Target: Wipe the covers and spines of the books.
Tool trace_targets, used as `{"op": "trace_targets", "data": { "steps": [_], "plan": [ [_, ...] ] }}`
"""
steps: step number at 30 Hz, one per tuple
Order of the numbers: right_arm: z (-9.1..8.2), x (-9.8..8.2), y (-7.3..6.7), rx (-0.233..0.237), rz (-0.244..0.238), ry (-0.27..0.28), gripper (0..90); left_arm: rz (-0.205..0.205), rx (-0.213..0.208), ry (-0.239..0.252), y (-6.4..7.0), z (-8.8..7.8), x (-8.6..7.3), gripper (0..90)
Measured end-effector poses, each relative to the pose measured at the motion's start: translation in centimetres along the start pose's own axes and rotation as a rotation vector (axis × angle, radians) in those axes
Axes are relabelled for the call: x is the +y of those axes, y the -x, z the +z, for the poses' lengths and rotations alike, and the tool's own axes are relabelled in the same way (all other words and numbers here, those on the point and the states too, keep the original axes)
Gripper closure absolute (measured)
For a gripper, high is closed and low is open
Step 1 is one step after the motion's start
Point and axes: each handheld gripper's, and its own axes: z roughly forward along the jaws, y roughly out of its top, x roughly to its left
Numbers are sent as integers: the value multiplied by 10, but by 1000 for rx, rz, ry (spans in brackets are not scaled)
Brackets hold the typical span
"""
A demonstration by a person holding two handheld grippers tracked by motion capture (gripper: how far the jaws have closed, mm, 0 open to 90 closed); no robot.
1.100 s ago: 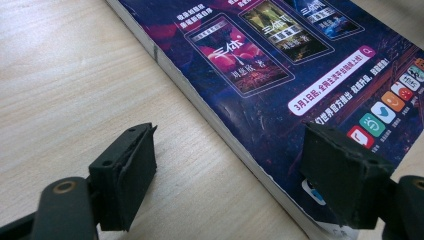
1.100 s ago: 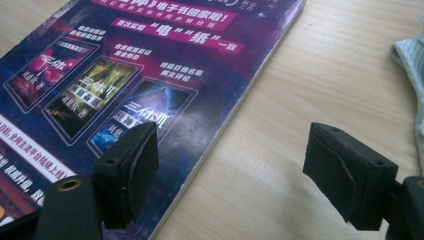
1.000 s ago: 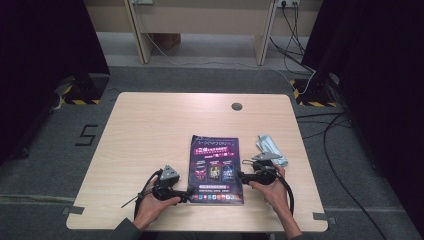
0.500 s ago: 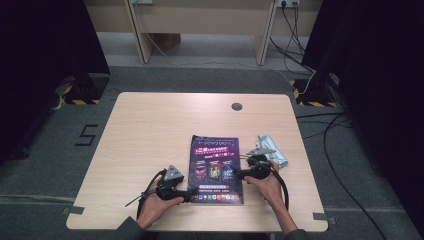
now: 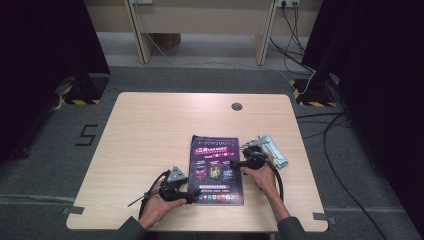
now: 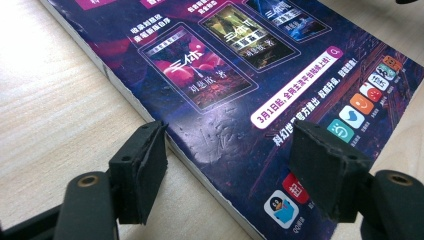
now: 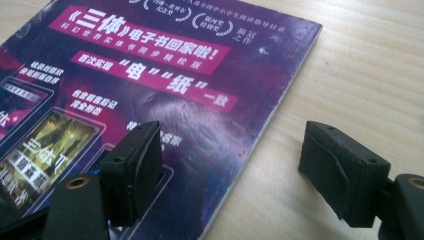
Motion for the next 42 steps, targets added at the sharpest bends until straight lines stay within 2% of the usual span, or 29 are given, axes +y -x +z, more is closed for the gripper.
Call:
{"op": "trace_targets", "data": {
  "steps": [10, 14, 16, 18, 23, 25, 28, 33, 35, 42],
  "plan": [
    [10, 8, -3, 34, 7, 25, 294, 10, 4, 8, 1, 0, -1, 312],
    [12, 10, -6, 18, 6, 16, 293, 11, 6, 11, 2, 0, -1, 314],
    [11, 10, -4, 18, 13, 20, 339, 11, 6, 11, 2, 0, -1, 314],
    [10, 10, -1, 32, 50, 32, 355, 13, 5, 10, 2, 1, -1, 315],
    [9, 9, 4, 42, 98, 48, 447, 21, 10, 7, 3, 1, -1, 316],
    [8, 8, 8, 54, 146, 63, 508, 23, 10, 7, 3, 1, -1, 316],
    [7, 5, 14, 80, 195, 80, 547, 23, 9, 7, 3, 1, -1, 317],
    [5, 4, 15, 109, 234, 95, 584, 28, 5, 2, 4, 0, -1, 324],
    [3, 5, 15, 110, 225, 103, 592, 31, 2, 1, 3, 0, -1, 324],
    [1, 5, 18, 134, 256, 107, 604, 32, 2, 0, 3, 0, -1, 327]
  ]
}}
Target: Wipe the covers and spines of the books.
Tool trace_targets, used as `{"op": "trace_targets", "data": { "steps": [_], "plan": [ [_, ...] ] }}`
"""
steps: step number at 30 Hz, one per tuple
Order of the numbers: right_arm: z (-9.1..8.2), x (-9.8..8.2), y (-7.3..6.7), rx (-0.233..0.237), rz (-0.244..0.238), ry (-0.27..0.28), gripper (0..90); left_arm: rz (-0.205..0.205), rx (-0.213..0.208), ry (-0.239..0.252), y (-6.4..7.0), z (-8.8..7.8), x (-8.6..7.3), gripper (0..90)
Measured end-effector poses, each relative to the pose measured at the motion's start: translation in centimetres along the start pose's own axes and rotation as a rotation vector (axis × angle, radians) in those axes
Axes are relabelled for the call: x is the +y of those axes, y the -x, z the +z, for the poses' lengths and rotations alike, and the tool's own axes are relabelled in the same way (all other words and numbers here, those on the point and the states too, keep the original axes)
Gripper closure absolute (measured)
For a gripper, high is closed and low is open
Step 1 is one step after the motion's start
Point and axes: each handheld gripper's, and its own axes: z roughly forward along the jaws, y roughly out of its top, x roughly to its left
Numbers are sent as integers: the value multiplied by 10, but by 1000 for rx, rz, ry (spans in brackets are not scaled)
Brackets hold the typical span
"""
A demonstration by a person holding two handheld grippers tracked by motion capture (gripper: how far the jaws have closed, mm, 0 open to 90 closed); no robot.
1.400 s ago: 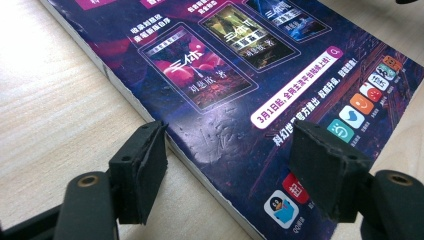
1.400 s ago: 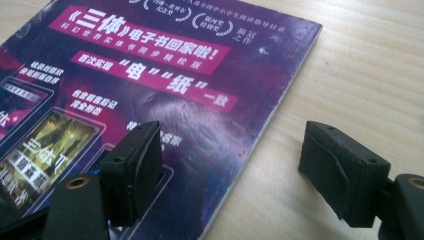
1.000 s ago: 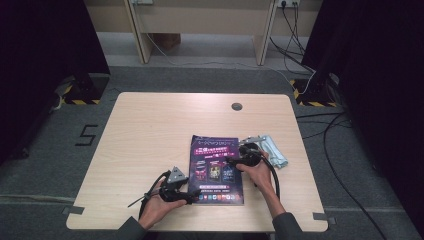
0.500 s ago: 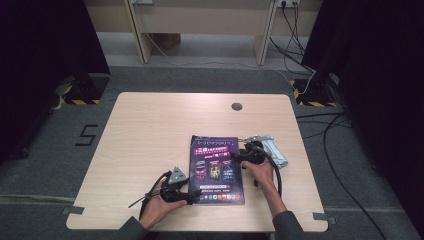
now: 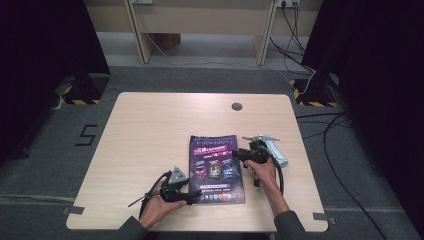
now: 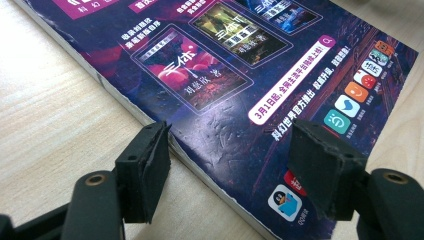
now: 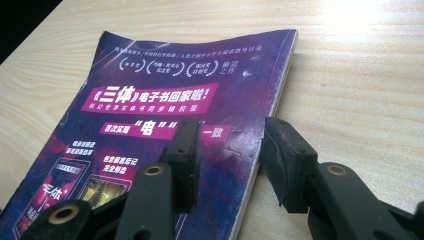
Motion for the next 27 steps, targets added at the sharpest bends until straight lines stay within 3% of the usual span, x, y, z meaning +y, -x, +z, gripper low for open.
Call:
{"op": "trace_targets", "data": {
  "steps": [8, 11, 15, 20, 27],
  "plan": [
    [5, 1, -1, -33, -41, -45, 598, -8, 1, 4, 0, 0, -1, 336],
    [12, 5, -3, -64, -93, -43, 556, -9, 1, 4, 0, 0, -1, 337],
    [16, 9, -6, -82, -120, -52, 537, -7, -1, 4, 0, -1, -1, 338],
    [12, 6, 1, -39, -41, -38, 604, -5, -1, 3, 0, -1, -1, 339],
    [7, 4, 1, -2, 18, -10, 617, 0, -4, 0, -1, -1, -1, 349]
  ]
}}
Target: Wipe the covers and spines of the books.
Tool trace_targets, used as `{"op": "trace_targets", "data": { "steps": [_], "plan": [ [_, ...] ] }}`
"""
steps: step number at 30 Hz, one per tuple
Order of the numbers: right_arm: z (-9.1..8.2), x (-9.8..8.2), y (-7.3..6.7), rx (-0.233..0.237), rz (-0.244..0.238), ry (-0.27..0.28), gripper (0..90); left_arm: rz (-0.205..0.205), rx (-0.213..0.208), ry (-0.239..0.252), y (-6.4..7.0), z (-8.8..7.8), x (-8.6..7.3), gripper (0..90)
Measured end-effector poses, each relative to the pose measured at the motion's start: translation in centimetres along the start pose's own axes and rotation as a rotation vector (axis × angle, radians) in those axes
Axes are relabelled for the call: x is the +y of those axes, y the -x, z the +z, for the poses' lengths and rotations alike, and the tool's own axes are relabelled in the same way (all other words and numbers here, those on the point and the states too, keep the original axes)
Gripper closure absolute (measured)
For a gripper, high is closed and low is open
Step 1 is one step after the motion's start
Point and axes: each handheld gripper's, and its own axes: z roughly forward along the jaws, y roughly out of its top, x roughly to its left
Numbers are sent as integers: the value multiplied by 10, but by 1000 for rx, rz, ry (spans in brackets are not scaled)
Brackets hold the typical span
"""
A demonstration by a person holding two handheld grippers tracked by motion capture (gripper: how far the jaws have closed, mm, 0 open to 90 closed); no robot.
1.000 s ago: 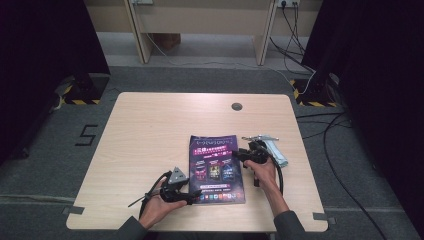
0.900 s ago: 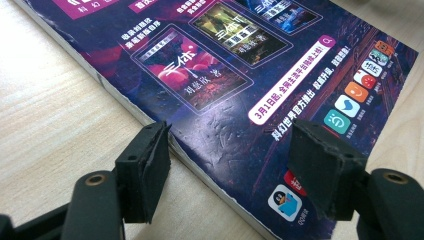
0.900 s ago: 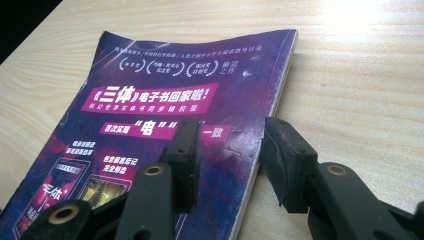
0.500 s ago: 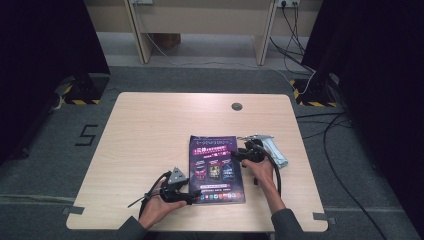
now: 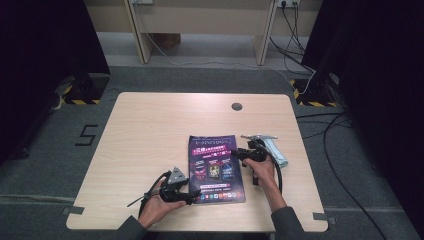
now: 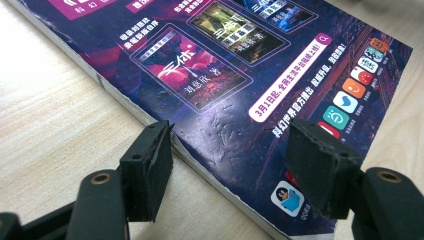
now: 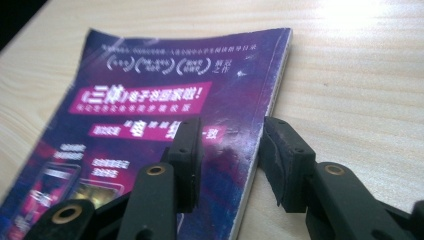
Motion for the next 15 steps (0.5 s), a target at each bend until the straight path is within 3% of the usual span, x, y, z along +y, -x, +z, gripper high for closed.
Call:
{"op": "trace_targets", "data": {
  "steps": [7, 15],
  "plan": [
    [-14, 5, -4, 77, 21, 61, 657, 1, -1, -3, 0, 0, 0, 352],
    [-22, 7, -9, 118, 10, 37, 670, 2, -1, -10, -1, -1, 1, 352]
  ]
}}
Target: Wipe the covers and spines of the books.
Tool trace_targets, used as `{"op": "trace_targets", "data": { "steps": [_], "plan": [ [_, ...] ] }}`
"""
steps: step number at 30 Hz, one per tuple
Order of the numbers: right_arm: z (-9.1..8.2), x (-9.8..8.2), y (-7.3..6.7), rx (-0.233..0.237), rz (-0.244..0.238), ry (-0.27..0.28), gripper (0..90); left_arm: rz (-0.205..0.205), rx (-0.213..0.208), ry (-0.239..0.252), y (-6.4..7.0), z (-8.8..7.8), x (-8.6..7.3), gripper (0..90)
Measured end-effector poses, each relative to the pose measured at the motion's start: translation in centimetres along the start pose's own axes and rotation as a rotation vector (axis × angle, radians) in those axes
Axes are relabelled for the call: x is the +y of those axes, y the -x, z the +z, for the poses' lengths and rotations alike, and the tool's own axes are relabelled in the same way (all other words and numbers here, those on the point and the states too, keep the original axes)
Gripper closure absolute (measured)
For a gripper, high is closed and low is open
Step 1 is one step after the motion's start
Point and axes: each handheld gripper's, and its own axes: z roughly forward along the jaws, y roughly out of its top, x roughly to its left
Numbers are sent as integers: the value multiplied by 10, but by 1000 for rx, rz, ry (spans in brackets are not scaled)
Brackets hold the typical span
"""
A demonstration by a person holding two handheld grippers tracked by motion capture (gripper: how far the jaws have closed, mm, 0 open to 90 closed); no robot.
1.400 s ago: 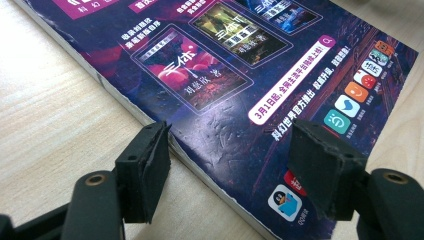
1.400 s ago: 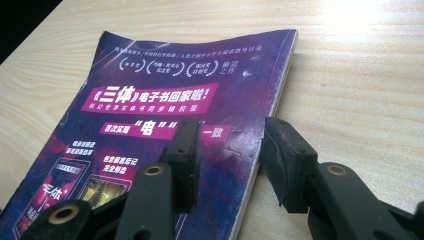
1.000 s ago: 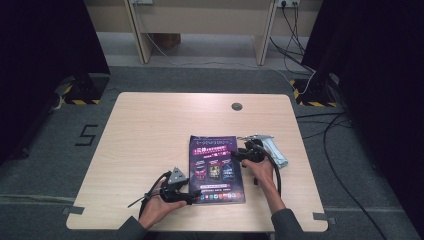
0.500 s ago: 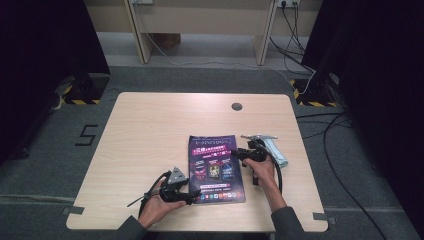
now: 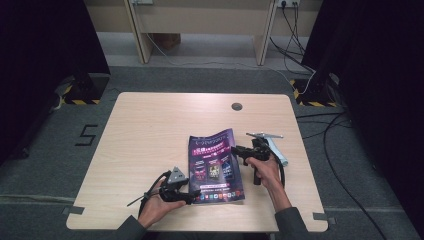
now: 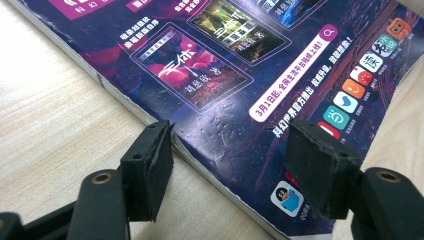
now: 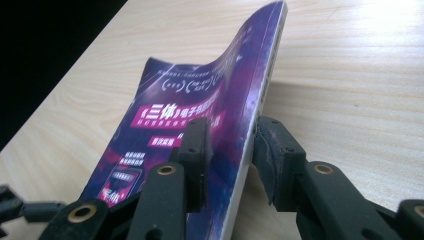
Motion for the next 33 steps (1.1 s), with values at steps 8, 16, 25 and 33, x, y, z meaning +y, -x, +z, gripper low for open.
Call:
{"op": "trace_targets", "data": {
  "steps": [8, 16, 25, 33],
  "plan": [
    [-6, 0, -7, 56, 1, -40, 671, -1, -4, -2, 0, 0, 0, 353],
    [-4, 9, -29, 52, -112, -86, 700, -5, -4, 7, -1, -1, -1, 360],
    [-5, 8, -27, 43, -129, -105, 719, -5, 0, -8, -1, -1, 1, 357],
    [-7, 15, -31, 30, -170, -127, 758, -4, -1, -12, -4, -3, 2, 357]
  ]
}}
